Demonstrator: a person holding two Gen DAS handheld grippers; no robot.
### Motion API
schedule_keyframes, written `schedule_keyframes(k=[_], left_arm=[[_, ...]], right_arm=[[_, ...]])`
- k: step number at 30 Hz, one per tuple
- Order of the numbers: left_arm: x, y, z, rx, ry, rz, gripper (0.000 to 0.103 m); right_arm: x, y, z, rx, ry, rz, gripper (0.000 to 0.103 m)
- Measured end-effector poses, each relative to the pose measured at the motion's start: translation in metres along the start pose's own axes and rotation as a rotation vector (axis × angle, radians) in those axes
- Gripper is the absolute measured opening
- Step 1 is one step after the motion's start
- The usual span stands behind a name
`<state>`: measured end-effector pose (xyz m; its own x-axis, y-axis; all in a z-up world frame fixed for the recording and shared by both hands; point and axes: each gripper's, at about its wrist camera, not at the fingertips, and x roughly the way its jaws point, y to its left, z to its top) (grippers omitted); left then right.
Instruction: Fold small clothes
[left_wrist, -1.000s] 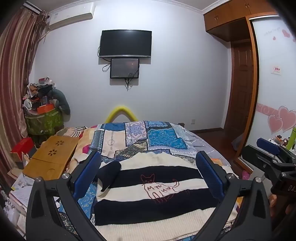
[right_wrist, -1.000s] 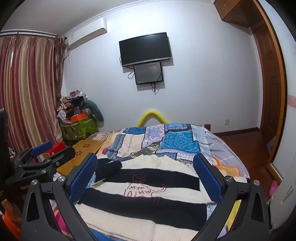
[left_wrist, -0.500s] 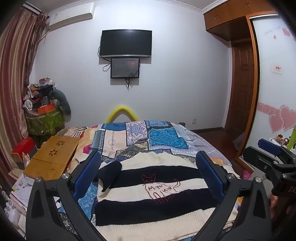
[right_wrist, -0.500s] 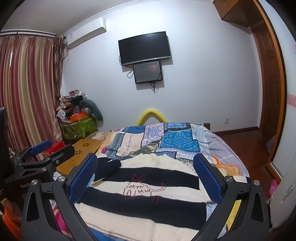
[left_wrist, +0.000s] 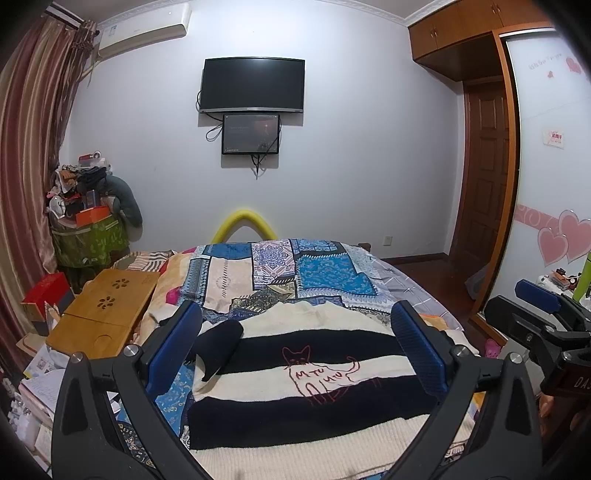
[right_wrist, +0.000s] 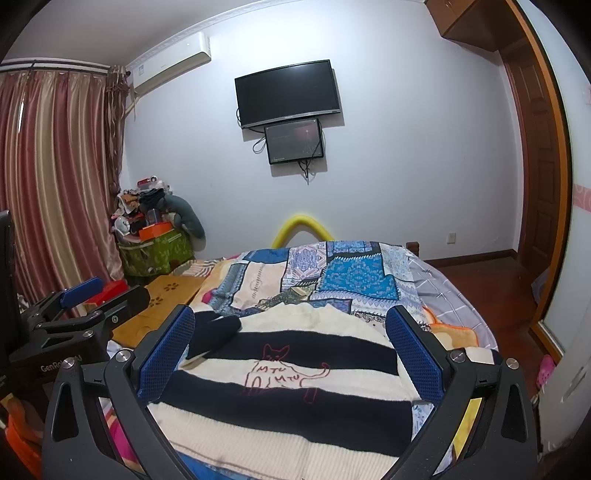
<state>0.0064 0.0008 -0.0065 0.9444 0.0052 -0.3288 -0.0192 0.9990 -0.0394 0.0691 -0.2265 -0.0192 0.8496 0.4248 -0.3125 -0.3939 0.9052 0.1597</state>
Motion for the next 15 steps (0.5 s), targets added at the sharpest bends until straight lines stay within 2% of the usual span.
schedule_keyframes(k=[15], left_arm=[[-0.0024, -0.0035, 0.0030, 0.014, -0.004, 0.006, 0.103]], right_arm=[[0.0006, -0.0001, 0.0002, -0.001, 0.003, 0.000, 0.103]])
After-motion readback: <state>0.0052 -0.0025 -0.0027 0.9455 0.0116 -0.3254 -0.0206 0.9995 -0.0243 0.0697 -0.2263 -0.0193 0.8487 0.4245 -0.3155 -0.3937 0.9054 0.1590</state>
